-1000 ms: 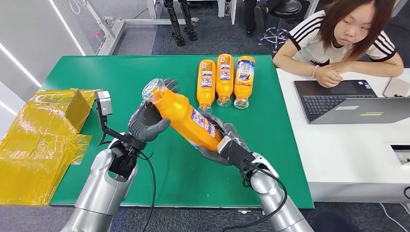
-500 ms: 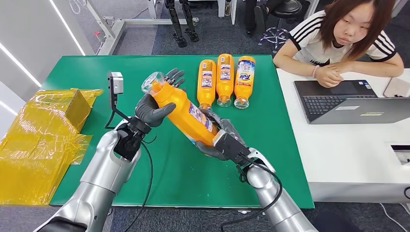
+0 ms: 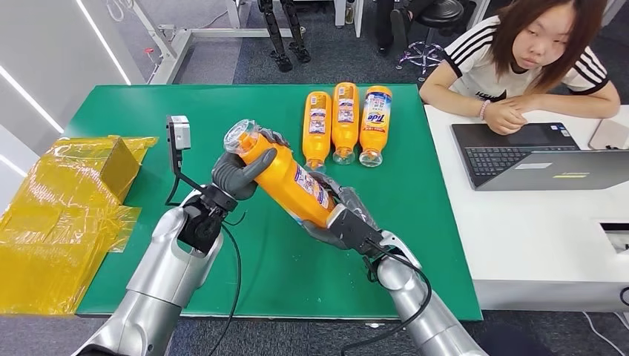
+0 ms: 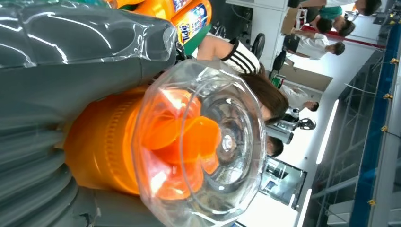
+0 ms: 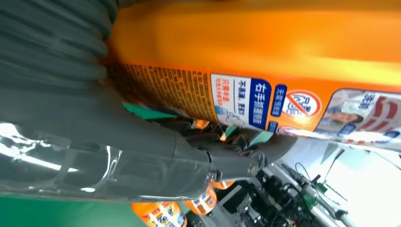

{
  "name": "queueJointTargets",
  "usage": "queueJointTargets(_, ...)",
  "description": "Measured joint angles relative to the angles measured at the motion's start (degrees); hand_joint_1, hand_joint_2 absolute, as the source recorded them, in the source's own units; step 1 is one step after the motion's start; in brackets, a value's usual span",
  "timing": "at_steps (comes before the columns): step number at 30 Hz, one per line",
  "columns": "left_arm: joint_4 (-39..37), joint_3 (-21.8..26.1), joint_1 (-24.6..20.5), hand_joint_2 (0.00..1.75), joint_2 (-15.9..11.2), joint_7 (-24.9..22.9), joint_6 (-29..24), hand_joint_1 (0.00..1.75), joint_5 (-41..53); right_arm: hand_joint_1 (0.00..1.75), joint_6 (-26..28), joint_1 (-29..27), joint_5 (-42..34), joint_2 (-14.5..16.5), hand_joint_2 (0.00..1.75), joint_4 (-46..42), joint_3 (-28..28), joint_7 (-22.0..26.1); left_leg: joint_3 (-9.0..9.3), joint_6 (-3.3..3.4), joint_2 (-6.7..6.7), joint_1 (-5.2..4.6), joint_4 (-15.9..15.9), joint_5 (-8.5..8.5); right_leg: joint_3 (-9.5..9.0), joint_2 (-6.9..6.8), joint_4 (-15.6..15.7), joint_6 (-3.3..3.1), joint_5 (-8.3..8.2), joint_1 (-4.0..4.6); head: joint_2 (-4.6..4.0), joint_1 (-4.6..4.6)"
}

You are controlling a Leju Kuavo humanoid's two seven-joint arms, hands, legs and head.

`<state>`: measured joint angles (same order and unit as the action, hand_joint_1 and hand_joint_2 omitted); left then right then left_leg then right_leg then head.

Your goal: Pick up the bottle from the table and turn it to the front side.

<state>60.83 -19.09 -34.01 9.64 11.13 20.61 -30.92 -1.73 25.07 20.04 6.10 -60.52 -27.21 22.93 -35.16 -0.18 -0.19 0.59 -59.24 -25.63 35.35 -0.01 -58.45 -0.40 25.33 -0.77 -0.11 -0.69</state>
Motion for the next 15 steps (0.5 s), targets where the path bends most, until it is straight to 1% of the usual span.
queueJointTargets(1, 0.68, -0.23, 0.32, 1.75, -0.04, 0.00, -0.21, 1.75, -0.02, 1.45, 0.07, 0.00, -0.01, -0.03, 1.75, 0.02, 0.00, 0.11, 0.00, 0.00, 0.00, 0.00, 0.00, 0.00, 0.00, 0.01, 0.00, 0.00, 0.00, 0.00, 0.00, 0.01)
queueJointTargets(3, 1.92, -0.57, 0.95, 1.75, -0.20, 0.00, -0.55, 1.75, -0.05, 0.66, 0.27, 0.00, -0.06, -0.10, 1.75, 0.01, 0.00, 0.32, 0.01, 0.00, 0.01, 0.00, 0.00, 0.00, 0.00, 0.02, 0.00, 0.00, 0.00, 0.00, 0.00, -0.01)
queueJointTargets(4, 2.54, -0.69, 1.27, 1.75, -0.31, 0.01, -0.71, 1.75, -0.08, 0.30, 0.37, 0.00, -0.10, -0.13, 1.75, 0.01, -0.01, 0.38, 0.01, 0.00, 0.02, 0.00, 0.00, 0.00, 0.00, 0.03, 0.00, 0.00, 0.00, 0.00, 0.00, -0.01)
queueJointTargets(5, 3.17, -0.85, 1.57, 1.75, -0.40, 0.07, -0.84, 1.75, -0.11, 0.05, 0.46, -0.01, -0.14, -0.14, 1.75, 0.01, -0.02, 0.40, 0.01, 0.00, 0.02, 0.00, -0.01, 0.00, 0.00, 0.04, 0.00, 0.00, 0.00, 0.00, 0.00, -0.01)
queueJointTargets(6, 3.76, -1.09, 1.81, 1.75, -0.47, 0.12, -0.94, 1.75, -0.13, 0.00, 0.52, -0.03, -0.18, -0.16, 1.75, 0.01, -0.04, 0.39, 0.01, 0.00, 0.02, 0.00, -0.01, 0.00, 0.00, 0.03, 0.00, 0.00, 0.00, 0.00, 0.00, -0.01)
queueJointTargets(10, 5.24, -2.56, 2.28, 1.75, -0.76, 1.10, -2.44, 1.75, 1.15, 0.00, 0.74, -0.07, -0.73, -0.33, 1.75, 0.02, -0.01, 0.23, 0.00, 0.00, 0.01, 0.00, -0.01, 0.00, 0.00, 0.01, 0.00, 0.00, 0.00, 0.00, 0.00, -0.01)
queueJointTargets(12, 5.43, -3.41, 2.18, 1.75, -1.01, 3.21, -5.58, 1.75, 5.54, 0.00, 0.85, -0.17, -1.25, -0.46, 1.75, -0.05, 0.24, 0.01, 0.00, 0.00, 0.01, 0.00, -0.01, 0.00, 0.01, 0.03, 0.01, 0.00, 0.00, 0.00, 0.00, -0.01)
queueJointTargets(15, 5.26, -4.05, 1.23, 1.75, -1.85, 6.92, -11.85, 1.75, 16.17, 0.00, 0.78, -0.93, -1.94, -0.97, 1.75, -0.90, 0.93, -0.23, 0.00, 0.00, 0.02, 0.00, -0.01, 0.00, 0.01, 0.03, 0.01, 0.00, 0.00, 0.00, 0.00, -0.01)
